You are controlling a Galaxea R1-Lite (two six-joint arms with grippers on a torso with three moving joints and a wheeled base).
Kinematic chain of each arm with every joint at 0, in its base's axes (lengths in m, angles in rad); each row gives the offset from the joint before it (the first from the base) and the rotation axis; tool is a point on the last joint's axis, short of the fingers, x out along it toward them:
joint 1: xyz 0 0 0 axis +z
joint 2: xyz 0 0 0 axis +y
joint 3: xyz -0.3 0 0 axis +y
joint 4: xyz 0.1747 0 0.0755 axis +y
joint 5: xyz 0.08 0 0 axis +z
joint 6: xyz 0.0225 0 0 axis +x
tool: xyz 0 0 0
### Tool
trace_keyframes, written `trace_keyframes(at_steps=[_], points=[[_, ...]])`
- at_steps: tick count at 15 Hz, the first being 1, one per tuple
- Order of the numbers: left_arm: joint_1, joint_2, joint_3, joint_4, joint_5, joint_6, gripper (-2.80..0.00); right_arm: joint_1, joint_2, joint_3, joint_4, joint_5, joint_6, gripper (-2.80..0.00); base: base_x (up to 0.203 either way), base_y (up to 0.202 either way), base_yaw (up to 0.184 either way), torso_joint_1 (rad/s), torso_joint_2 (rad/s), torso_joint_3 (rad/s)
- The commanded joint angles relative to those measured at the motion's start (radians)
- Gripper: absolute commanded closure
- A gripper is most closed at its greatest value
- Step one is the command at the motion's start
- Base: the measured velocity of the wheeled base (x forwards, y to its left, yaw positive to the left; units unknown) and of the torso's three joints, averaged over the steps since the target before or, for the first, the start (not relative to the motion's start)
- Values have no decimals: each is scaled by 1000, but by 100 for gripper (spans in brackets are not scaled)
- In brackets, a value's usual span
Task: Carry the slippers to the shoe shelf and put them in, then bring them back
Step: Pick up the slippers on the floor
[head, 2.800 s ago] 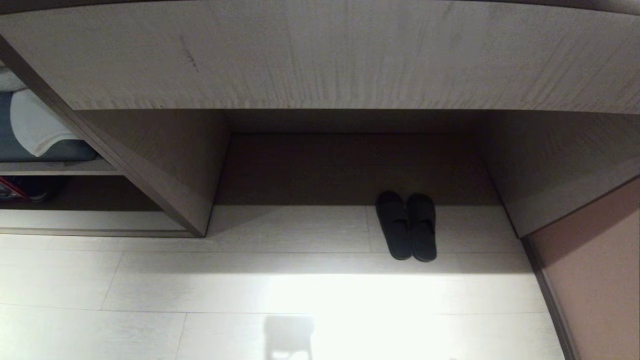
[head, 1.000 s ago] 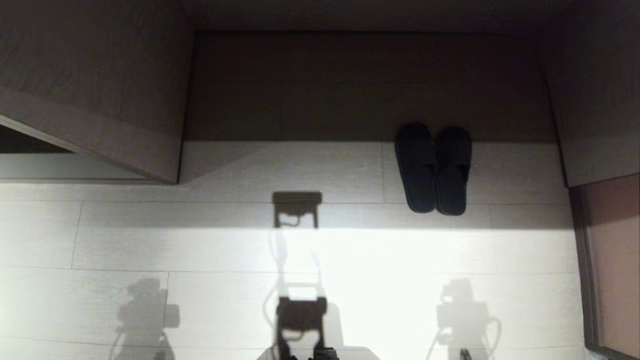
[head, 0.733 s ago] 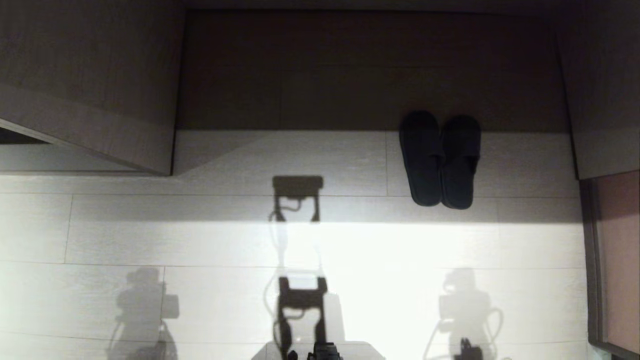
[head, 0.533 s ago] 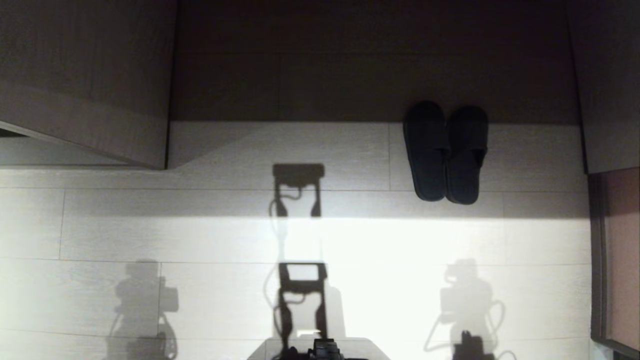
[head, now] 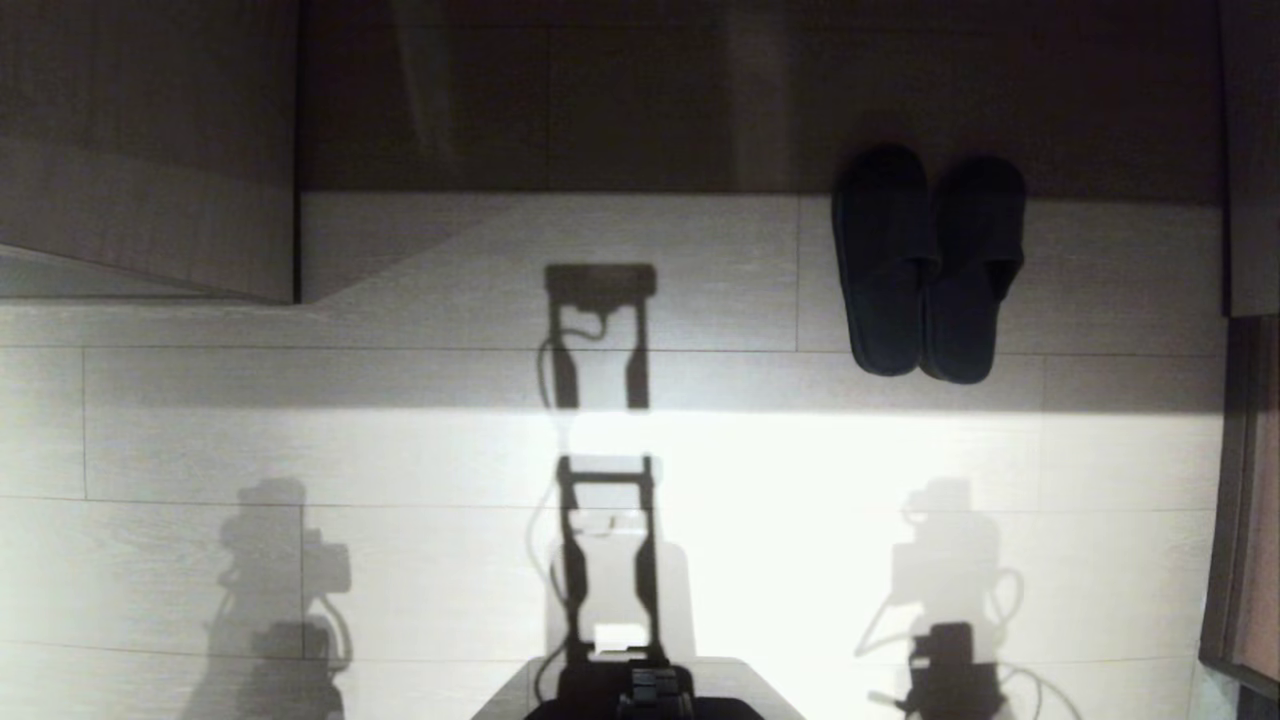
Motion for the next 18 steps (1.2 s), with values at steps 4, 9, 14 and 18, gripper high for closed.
trace_keyframes(at_steps=[4,9,14,18], points=[[0,2,0,0,0,-1,0,1,0,0,0,0,0,0,0,0,0,1,5,-203],[0,2,0,0,0,-1,0,1,0,2,0,-2,0,0,0,0,0,3,3,-199],[0,2,0,0,0,-1,0,0,0,2,0,-2,0,0,0,0,0,4,3,-154],[0,2,0,0,0,-1,0,0,0,2,0,-2,0,0,0,0,0,2,1,-18]])
